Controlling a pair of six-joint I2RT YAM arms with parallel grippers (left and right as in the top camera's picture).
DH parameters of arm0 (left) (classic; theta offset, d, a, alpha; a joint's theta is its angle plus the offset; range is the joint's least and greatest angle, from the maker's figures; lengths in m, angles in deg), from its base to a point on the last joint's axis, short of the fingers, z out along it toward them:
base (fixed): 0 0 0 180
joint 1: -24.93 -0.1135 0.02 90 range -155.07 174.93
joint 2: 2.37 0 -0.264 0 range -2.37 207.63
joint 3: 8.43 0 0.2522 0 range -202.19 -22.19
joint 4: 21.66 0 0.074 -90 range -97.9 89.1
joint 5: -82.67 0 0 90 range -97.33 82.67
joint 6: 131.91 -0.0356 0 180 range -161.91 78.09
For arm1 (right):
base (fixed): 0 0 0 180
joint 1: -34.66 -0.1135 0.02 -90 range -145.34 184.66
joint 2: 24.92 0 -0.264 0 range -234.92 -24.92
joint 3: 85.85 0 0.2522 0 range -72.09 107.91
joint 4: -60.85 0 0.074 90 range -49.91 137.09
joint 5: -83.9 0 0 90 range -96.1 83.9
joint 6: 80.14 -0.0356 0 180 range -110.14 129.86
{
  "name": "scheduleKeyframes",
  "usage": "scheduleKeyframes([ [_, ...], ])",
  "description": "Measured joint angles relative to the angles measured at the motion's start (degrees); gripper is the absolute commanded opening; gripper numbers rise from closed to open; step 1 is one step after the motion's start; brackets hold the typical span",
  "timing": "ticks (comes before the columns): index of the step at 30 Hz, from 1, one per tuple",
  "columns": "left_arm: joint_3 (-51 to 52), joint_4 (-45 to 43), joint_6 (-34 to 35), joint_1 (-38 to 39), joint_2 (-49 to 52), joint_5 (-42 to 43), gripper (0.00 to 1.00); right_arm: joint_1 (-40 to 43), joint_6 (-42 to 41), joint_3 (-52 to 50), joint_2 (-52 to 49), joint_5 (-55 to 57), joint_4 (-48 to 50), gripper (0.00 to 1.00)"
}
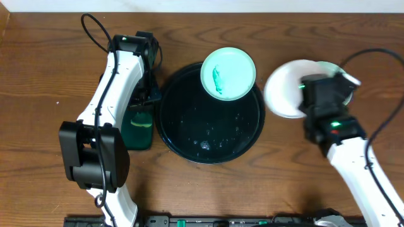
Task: Clean dirty plates on tray and stack at the side
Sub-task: 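Carry the white plate right and stack it on the green plate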
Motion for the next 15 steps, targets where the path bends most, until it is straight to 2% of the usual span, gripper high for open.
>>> scheduleKeyframes([
  [7,0.0,-0.02,0.0,0.0,0.0,-0.02,0.07,15.3,-1.07,0.0,-0.7,-6.43,-1.01,0.01],
  [15,0.0,-0.02,0.0,0.0,0.0,-0.02,0.07,27.17,-1.49,0.0,-9.86,-14.21,1.44,0.01],
])
